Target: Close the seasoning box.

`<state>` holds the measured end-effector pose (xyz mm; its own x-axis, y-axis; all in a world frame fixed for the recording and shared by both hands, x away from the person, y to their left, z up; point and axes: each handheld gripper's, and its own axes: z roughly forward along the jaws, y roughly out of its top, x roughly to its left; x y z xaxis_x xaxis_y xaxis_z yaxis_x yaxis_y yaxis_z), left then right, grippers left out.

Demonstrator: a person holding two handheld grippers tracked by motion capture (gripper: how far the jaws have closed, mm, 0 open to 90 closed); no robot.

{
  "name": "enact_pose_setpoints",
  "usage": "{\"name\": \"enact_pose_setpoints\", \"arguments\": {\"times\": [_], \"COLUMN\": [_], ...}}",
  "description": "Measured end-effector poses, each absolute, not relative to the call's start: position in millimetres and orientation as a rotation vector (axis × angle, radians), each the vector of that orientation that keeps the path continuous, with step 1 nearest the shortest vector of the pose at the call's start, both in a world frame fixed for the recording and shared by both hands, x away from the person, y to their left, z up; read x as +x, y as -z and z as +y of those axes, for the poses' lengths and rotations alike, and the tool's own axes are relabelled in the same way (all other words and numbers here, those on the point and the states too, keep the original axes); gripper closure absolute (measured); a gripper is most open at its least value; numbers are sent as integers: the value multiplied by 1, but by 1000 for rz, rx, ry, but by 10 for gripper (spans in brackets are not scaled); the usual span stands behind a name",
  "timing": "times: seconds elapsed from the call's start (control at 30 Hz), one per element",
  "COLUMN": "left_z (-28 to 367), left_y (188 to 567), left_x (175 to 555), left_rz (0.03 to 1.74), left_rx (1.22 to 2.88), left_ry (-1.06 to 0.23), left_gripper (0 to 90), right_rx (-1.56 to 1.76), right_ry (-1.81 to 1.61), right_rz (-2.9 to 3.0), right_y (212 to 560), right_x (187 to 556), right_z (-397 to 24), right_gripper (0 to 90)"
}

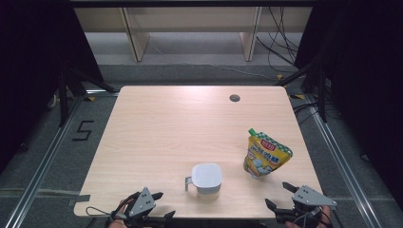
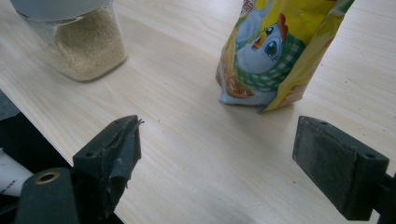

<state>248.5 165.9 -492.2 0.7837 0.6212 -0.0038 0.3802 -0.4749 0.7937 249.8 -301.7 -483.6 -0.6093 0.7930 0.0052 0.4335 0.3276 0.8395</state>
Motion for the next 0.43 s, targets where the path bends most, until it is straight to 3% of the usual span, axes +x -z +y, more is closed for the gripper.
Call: {"name": "enact_pose_setpoints", "arguments": {"times": [0.43], "left_z": [167], "left_y": [492], "left_x": [251], "left_rz": [716], "left_rx": [2130], "left_ry": [-364], "left_gripper": [249], "right_rx": [1111], "right_ry": [-1178], "right_rz": [2183], "right_y": [484], "right_x": [250], "right_z": [-302], "right_gripper": [163]}}
